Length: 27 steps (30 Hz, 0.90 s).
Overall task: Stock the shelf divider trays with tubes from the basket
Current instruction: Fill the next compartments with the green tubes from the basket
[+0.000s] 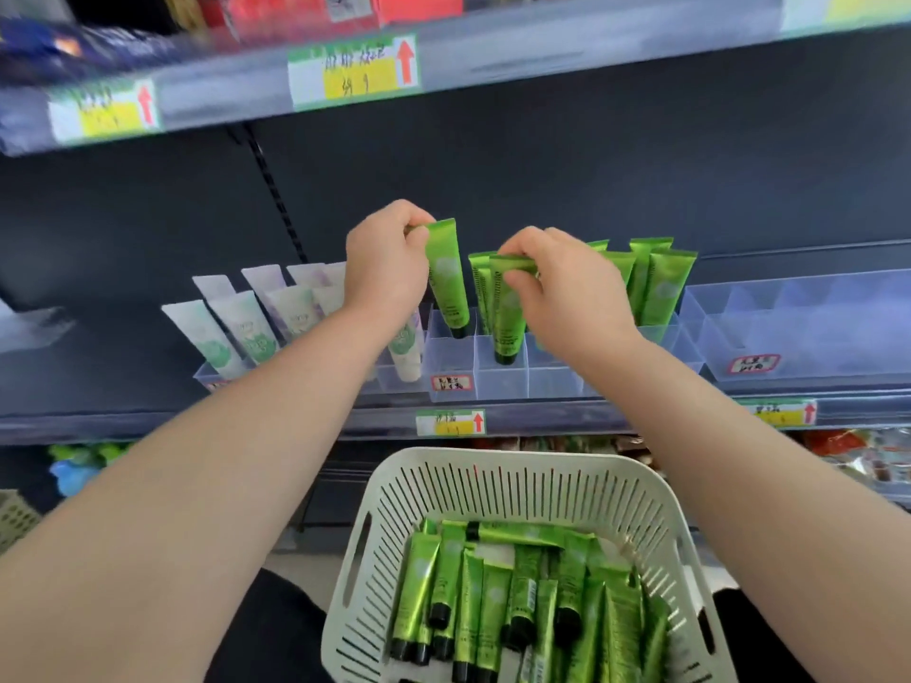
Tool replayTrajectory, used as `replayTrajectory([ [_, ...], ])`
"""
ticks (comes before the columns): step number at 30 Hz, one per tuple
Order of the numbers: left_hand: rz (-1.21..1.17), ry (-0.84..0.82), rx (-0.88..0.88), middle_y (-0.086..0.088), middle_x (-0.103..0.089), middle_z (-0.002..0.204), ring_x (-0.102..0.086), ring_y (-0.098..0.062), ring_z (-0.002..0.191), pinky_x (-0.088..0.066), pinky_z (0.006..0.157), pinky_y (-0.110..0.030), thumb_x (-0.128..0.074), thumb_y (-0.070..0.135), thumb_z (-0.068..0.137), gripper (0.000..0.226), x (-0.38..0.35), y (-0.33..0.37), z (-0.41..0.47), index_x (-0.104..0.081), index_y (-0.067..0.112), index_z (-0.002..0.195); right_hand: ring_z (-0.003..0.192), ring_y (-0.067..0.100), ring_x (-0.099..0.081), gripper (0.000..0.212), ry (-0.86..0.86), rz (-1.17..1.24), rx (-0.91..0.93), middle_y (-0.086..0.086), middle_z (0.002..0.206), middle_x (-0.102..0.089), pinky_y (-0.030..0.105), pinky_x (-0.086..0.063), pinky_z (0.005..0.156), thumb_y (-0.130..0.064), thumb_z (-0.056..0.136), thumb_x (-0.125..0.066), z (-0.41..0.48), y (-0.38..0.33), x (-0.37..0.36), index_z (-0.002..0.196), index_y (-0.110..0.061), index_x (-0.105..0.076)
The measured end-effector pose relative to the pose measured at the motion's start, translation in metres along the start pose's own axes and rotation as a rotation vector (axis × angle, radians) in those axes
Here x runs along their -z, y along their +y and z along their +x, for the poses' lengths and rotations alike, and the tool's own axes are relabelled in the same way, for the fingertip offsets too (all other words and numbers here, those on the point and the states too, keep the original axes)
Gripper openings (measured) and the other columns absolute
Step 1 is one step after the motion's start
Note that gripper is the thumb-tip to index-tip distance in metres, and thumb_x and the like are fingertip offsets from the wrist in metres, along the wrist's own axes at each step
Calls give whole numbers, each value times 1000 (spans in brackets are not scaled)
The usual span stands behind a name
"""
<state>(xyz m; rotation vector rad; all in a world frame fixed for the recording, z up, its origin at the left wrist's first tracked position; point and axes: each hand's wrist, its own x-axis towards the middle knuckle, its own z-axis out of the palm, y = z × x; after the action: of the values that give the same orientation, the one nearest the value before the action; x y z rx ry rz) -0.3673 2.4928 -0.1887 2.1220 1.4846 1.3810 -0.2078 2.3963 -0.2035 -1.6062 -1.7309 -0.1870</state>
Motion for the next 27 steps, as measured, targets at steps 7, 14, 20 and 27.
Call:
replayTrajectory([
  [7, 229, -155, -41, 0, -67, 99, -57, -18, 92, -45, 77, -28, -47, 7, 91, 25, -35, -21, 34, -69, 18, 94, 85, 25, -57, 19, -12, 19, -14, -1, 100, -63, 34, -42, 66, -20, 93, -54, 8, 15, -14, 111, -20, -60],
  [14, 373, -293, -37, -1, -65, 98, -57, -22, 90, -46, 71, -33, -48, 0, 86, 26, -49, -31, 53, -66, 18, 89, 85, 24, -58, 20, -47, -5, -10, -1, 103, -64, 36, -46, 70, -21, 93, -54, 14, 19, -21, 112, -20, -61],
  [20, 457, -365, -78, -3, -64, 106, -58, -27, 96, -46, 73, -33, -46, -1, 87, 34, -44, -37, 49, -68, 21, 100, 85, 23, -60, 20, -70, -3, -17, -2, 107, -65, 38, -48, 75, -21, 92, -55, 13, 18, -24, 112, -20, -61],
  [27, 384, -307, -159, -2, -65, 118, -56, -25, 109, -47, 89, -40, -48, 3, 93, 33, -22, -41, 33, -65, 19, 117, 87, 23, -58, 16, -27, 16, 11, -4, 97, -62, 40, -47, 75, -21, 92, -54, 25, 0, -24, 106, -23, -60],
])
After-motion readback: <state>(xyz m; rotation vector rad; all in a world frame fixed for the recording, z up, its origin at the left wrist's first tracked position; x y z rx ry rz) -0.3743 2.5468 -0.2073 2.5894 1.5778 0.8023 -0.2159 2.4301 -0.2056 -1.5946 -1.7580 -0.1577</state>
